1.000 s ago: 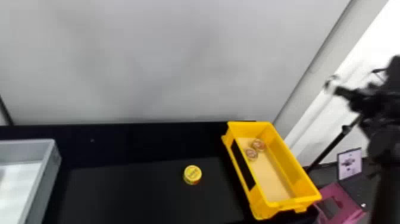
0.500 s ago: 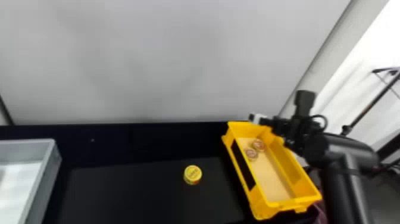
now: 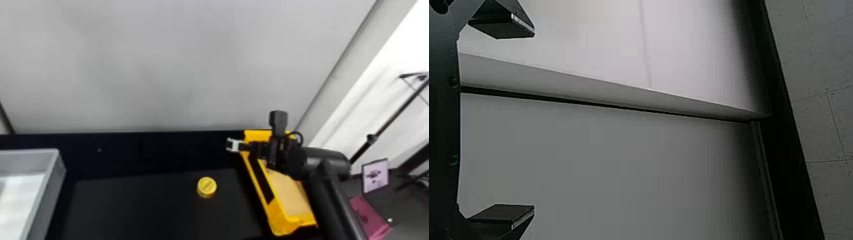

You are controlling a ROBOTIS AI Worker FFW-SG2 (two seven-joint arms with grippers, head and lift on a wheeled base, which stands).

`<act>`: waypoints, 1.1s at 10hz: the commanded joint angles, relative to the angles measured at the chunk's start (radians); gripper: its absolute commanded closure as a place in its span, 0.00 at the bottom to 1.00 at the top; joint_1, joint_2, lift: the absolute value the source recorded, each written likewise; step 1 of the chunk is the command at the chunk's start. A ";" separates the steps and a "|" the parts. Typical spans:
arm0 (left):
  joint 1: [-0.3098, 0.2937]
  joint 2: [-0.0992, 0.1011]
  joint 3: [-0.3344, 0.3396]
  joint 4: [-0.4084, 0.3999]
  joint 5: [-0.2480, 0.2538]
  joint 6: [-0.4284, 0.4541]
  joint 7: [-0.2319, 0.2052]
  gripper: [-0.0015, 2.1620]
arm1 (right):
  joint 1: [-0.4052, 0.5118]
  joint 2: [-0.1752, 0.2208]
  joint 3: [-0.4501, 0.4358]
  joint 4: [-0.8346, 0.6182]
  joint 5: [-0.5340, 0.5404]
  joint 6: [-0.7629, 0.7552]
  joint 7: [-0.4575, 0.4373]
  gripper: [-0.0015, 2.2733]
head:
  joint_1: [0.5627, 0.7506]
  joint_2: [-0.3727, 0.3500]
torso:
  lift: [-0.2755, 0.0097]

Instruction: Pick up the round yellow can and place it in the yellow rectangular box

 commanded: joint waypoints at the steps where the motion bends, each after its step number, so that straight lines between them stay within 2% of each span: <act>1: -0.007 0.004 -0.005 0.005 0.000 -0.001 -0.003 0.02 | -0.034 0.014 0.073 0.102 0.000 -0.018 0.019 0.06 | 0.98 0.03 | 0.96; 4: -0.012 0.006 -0.009 0.010 0.000 -0.007 -0.004 0.02 | -0.064 0.038 0.149 0.226 0.014 -0.058 0.047 0.06 | 0.98 0.03 | 0.96; 7: -0.015 0.004 -0.013 0.011 0.000 -0.012 -0.004 0.02 | -0.077 0.064 0.165 0.291 0.063 -0.061 0.092 0.04 | 0.98 0.03 | 0.96; 11: -0.017 0.000 -0.016 0.014 0.000 -0.015 -0.004 0.02 | -0.077 0.075 0.194 0.349 0.085 -0.085 0.130 0.03 | 0.98 0.03 | 0.96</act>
